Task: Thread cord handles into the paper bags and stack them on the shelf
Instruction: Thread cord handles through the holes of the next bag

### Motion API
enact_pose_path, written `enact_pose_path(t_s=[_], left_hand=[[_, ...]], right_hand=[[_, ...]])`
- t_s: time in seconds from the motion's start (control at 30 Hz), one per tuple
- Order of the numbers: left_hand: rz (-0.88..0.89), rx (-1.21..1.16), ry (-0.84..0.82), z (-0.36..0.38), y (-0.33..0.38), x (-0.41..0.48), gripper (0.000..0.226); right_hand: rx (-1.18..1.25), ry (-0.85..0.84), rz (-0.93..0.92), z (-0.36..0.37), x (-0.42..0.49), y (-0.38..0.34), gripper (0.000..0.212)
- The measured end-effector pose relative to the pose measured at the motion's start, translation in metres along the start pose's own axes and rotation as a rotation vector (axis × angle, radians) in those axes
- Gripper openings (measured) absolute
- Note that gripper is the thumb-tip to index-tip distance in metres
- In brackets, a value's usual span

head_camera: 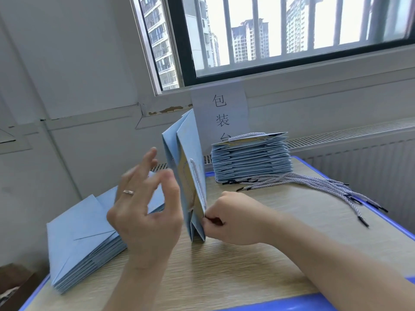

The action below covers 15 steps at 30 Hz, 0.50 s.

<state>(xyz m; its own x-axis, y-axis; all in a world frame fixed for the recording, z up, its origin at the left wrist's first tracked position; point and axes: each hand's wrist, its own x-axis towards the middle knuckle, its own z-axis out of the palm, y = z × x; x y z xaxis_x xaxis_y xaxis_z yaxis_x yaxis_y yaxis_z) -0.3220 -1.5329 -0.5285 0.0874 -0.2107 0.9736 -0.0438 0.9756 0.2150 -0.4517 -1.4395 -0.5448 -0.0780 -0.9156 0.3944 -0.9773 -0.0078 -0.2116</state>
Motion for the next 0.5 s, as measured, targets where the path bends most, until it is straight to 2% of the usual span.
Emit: enact_pose_path(t_s=[0.1,0.17,0.23,0.3,0.4,0.5], left_hand=[[-0.085,0.04,-0.058,-0.001,0.011,0.033,0.043],[-0.092,0.178,-0.201,0.002,0.018,0.053,0.043],[-0.11,0.308,-0.339,0.004,0.02,0.065,0.033],[-0.171,0.37,-0.439,0.002,0.014,0.073,0.044],[-0.28,0.315,-0.465,-0.013,0.004,0.079,0.051],[-0.482,0.217,-0.319,-0.038,0.002,0.077,0.048]], right_hand=[[-0.109,0.009,-0.051,0.002,0.001,-0.001,0.049],[-0.202,0.007,-0.084,0.003,0.002,-0.003,0.049],[-0.272,0.0,-0.107,0.003,0.002,-0.005,0.046],[-0.293,-0.006,-0.118,0.001,0.001,-0.007,0.043],[-0.16,0.001,-0.078,0.001,0.0,-0.009,0.047],[0.261,-0.047,0.12,-0.009,-0.003,-0.006,0.056]])
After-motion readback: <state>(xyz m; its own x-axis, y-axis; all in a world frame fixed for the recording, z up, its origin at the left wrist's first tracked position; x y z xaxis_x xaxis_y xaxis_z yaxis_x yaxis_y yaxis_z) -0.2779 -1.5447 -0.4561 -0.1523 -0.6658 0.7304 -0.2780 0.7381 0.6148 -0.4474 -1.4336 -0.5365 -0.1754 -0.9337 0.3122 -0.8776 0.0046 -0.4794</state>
